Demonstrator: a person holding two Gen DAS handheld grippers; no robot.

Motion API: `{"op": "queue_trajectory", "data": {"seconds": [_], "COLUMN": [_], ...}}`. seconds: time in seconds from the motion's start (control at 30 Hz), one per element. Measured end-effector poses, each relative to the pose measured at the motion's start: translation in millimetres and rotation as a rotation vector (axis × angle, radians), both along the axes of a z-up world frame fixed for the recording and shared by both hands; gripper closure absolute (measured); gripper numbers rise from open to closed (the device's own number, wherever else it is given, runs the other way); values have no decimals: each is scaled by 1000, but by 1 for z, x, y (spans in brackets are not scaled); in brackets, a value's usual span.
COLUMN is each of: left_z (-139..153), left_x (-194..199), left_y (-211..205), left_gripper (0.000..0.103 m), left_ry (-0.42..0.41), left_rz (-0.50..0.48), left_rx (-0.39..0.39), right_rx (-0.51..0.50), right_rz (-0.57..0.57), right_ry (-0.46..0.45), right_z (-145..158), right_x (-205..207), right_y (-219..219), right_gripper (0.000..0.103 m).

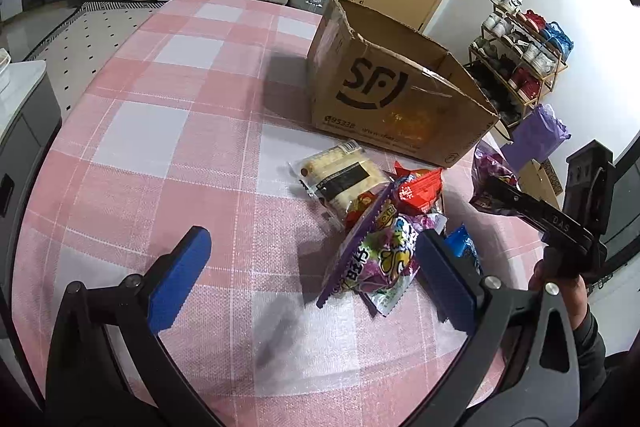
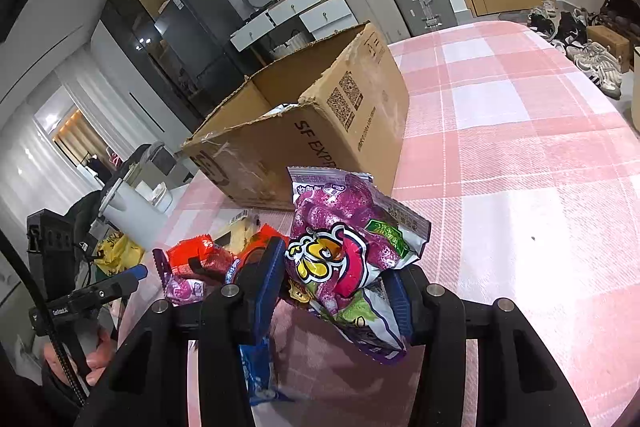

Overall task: Organize snacks
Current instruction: 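Grasp the purple-and-green candy bag with the left tool while the right tool holds its bag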

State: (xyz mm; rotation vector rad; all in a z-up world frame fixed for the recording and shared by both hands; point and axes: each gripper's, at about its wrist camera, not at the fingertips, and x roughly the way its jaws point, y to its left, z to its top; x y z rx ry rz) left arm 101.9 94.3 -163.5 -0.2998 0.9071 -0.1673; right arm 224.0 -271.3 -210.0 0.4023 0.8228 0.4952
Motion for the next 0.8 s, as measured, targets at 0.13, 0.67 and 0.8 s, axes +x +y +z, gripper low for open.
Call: {"op": "queue_trajectory", "data": {"seconds": [0.13, 0.67, 0.8], "left_z": [0, -16, -24], "left_x": [-3, 6, 14], "left_y": [-7, -43, -47], "left_gripper": [1, 1, 1], "left_ry": [7, 67, 86], "left_rz": [-20, -111, -112], "left_rx": [6, 40, 48], "right_rx": [15, 40, 41], "right_rz": [3, -26, -22], "right_ry": [-18, -98, -95], "right_z": [4, 28, 26], "right_x": [-11, -48, -51], "right_y": [-9, -26, -28], "right_gripper": [55, 55, 54]}}
